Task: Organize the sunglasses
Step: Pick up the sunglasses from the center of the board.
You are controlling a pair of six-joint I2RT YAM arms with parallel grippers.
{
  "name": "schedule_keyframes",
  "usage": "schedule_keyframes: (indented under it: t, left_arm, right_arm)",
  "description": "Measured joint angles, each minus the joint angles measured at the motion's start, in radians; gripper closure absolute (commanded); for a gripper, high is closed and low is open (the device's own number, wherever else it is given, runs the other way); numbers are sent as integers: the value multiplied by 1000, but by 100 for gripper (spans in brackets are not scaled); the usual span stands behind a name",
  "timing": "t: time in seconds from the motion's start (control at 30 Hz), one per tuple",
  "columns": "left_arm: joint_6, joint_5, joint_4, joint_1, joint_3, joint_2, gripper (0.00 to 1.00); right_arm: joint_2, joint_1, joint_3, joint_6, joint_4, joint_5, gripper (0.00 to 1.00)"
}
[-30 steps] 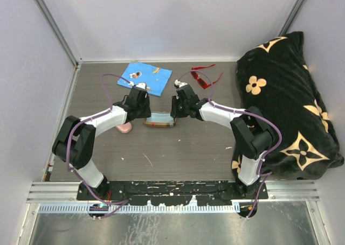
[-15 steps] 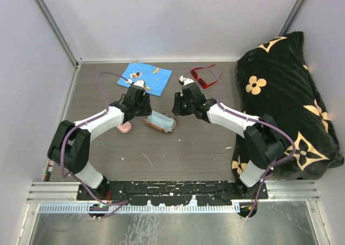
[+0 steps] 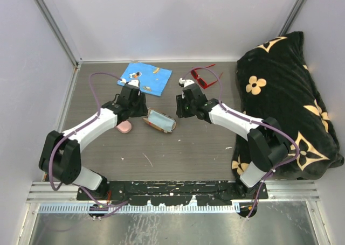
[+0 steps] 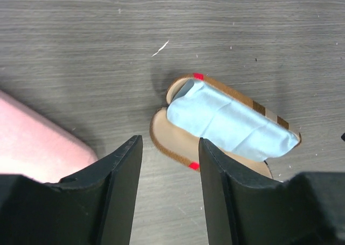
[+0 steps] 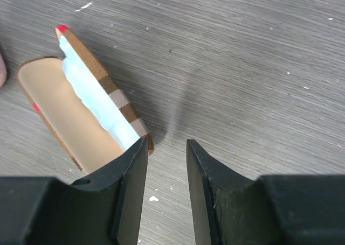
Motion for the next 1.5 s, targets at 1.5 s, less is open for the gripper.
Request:
schedule_keyframes:
  t: [1.5]
  left_arm:
    - [-108, 0, -407, 35, -119, -501, 48]
  right_arm:
    - [615, -494, 747, 426, -182, 183, 46]
